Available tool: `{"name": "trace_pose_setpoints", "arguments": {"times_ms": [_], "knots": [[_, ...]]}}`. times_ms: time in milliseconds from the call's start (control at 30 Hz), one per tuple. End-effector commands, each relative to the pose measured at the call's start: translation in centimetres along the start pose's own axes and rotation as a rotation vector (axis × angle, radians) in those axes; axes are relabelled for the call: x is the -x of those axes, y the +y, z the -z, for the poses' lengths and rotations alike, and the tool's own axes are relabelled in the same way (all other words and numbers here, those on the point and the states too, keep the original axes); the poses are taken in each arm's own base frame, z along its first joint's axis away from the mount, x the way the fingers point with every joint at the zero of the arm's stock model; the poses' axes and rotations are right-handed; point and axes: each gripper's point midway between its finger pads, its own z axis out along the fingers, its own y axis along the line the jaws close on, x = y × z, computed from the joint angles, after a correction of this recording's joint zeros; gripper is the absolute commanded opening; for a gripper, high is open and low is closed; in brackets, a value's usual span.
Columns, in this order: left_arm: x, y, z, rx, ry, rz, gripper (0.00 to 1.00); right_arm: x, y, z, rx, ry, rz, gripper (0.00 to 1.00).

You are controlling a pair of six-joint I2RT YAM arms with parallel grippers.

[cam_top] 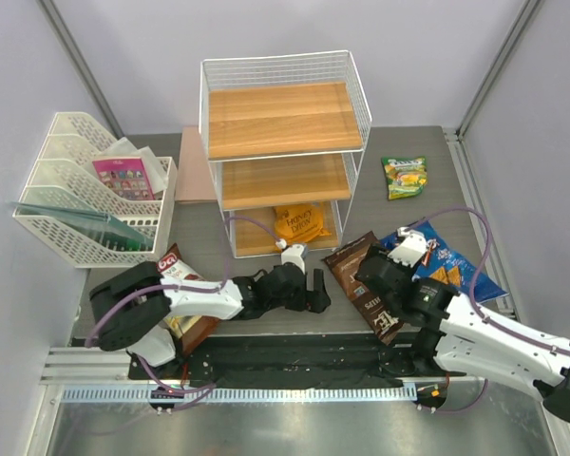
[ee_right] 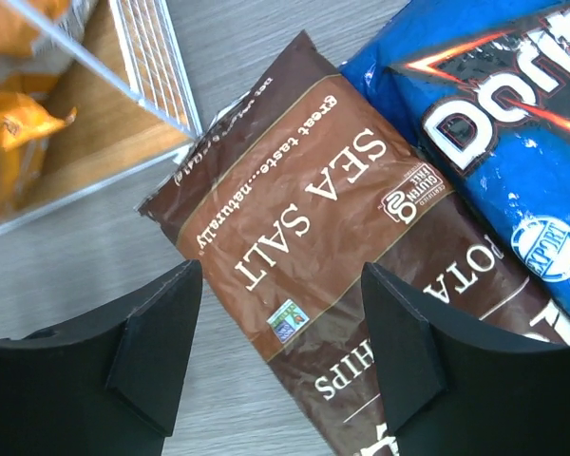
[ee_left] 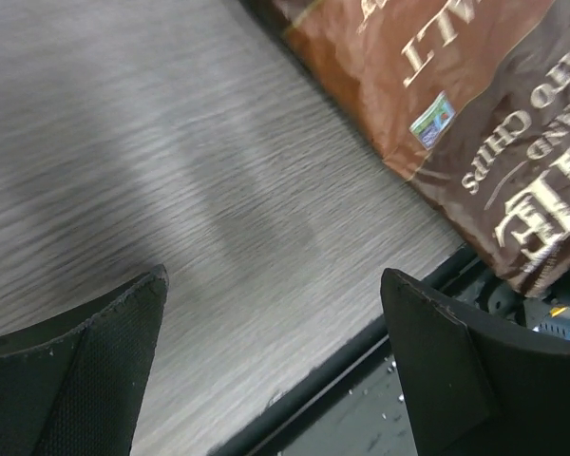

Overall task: Place and organize the chips bags onto the shelf
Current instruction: Adjust the potato chip at the center of the board.

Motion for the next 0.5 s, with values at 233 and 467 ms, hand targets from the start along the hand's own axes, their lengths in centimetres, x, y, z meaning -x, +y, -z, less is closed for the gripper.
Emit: {"name": "trace_pose_setpoints", "arguments": {"times_ms": [233,467], "knots": [[-0.7,-4.8,-3.2,-0.136,0.012,0.022,0.9,-2.1,-3.0,-1.9,-0.183,0.046,-0.138,0.76],[-1.2,-4.5,-2.4,-0.116,0.01,0.02,0.9,-5.5,-3.2,-3.6,-0.205,0.136,-0.106,0.76]]}}
